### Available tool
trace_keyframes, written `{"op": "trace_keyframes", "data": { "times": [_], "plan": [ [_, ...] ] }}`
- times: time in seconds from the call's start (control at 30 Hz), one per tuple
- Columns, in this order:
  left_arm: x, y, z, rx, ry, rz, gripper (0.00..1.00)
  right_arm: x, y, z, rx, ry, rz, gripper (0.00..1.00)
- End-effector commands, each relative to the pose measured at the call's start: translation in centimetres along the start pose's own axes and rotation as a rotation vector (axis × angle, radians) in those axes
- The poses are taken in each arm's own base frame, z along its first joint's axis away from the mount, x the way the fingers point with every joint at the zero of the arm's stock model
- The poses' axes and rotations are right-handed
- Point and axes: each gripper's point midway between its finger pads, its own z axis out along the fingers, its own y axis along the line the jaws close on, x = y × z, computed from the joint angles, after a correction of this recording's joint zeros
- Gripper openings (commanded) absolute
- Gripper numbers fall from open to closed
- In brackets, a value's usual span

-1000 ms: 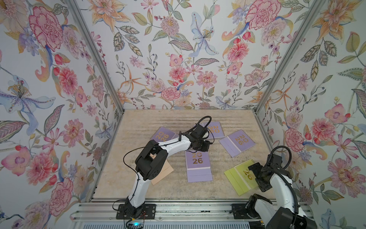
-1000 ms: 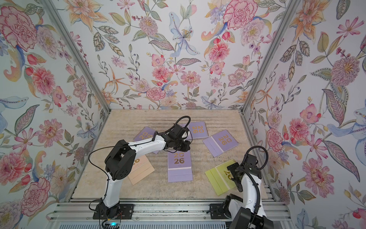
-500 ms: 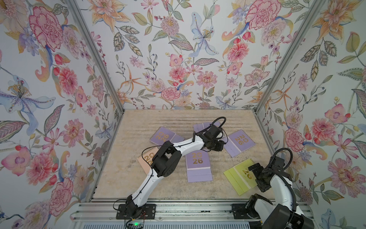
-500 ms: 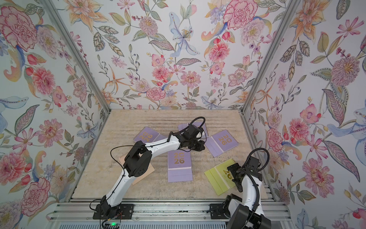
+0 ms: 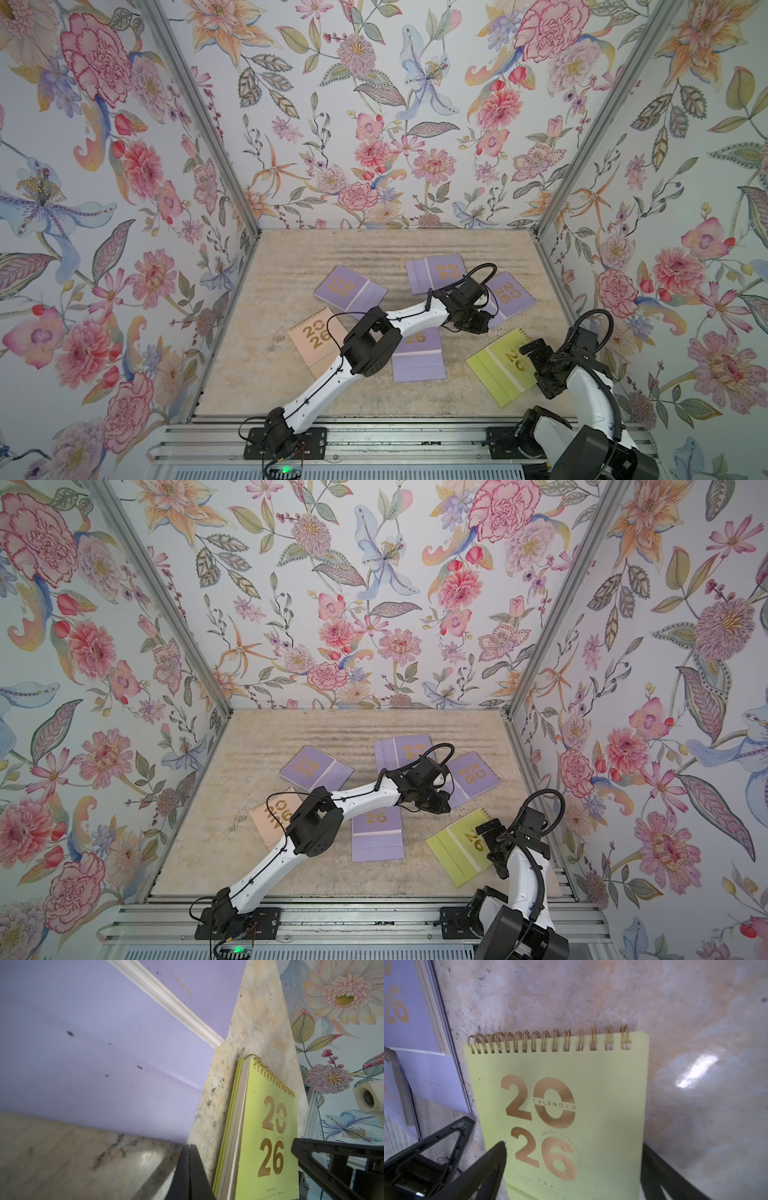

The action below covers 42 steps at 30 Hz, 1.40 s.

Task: Stack the calendars
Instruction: Pick up the calendar at the center of the board.

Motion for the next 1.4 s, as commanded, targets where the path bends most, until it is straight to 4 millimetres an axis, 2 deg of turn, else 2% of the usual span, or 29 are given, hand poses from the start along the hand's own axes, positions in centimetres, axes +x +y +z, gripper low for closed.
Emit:
{"op": "trace_keyframes", "data": {
  "times": [0.0, 0.37, 0.73, 0.83, 1.03, 1.23, 1.37],
  "plan": [
    [1.5, -0.4, 1.1, 0.011, 0.052, -0.02, 0.02, 4.1, -2.1, 1.4, 0.054, 0.162, 0.036, 0.99],
    [4.1, 0.2, 2.9, 0.013, 0.124, -0.034, 0.01, 4.8, -1.8, 1.7, 0.038, 0.191, 0.025, 0.99],
    [5.6, 0.0, 3.8, 0.031, 0.167, -0.036, 0.0, 4.8, 0.4, 1.6, -0.071, 0.219, 0.026, 0.99],
    [5.8, 0.1, 3.9, 0.031, 0.173, -0.037, 0.0, 4.4, 1.8, 0.9, -0.132, 0.209, 0.026, 0.99],
    [6.2, -0.5, 3.8, 0.04, 0.185, -0.033, 0.0, 2.4, 5.0, -1.6, -0.254, 0.105, 0.031, 0.99],
    [6.0, -0.1, 3.4, 0.029, 0.188, -0.03, 0.0, 2.4, 7.7, -2.8, -0.381, 0.117, 0.024, 0.99],
    [5.3, 0.1, 2.8, 0.025, 0.171, -0.031, 0.0, 1.9, 9.1, -4.4, -0.436, 0.078, -0.01, 1.0]
  ]
}}
